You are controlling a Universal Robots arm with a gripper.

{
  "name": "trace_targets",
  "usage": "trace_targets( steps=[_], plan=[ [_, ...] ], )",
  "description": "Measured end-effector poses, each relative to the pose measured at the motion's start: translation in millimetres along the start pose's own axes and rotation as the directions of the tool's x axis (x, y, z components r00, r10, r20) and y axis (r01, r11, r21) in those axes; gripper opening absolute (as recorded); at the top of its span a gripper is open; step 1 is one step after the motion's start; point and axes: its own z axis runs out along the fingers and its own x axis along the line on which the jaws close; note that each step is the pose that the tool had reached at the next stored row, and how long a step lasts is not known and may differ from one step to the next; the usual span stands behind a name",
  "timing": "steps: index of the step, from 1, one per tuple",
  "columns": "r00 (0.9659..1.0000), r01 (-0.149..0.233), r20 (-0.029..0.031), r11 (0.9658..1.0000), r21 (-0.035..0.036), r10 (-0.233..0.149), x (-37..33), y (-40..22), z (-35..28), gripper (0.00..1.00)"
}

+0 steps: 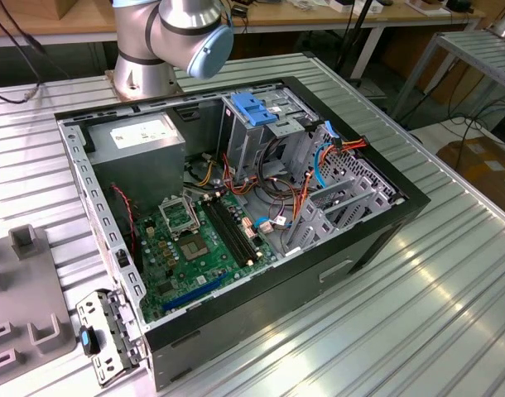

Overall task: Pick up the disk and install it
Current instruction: 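Pick up the disk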

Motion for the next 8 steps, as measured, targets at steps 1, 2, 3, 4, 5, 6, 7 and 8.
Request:
trace_targets(
  steps=[1,2,3,4,5,6,7,8],
  plan=[
    [1.0,0.0,-0.0001,1.0,-0.0001,0.0,-0.1,0.0,-1.9,0.37],
    [1.0,0.0,-0.0001,1.0,-0.0001,0.0,-0.2,-0.1,-3.5,0.37],
    [1.0,0.0,-0.0001,1.0,-0.0002,0.0,-0.2,-0.1,-5.9,0.37],
    [1.0,0.0,-0.0001,1.0,-0.0001,0.0,-0.3,-0.2,-8.8,0.37],
    [1.0,0.0,-0.0001,1.0,-0.0001,0.0,-0.4,-0.2,-11.4,0.37],
    [1.0,0.0,-0.0001,1.0,-0.0002,0.0,-0.5,-0.3,-13.2,0.37],
    [1.0,0.0,-0.0001,1.0,0.0,0.0,-0.6,-0.3,-15.1,0.37],
    [1.0,0.0,-0.0001,1.0,-0.0001,0.0,-0.7,-0.4,-17.2,0.37]
  ],
)
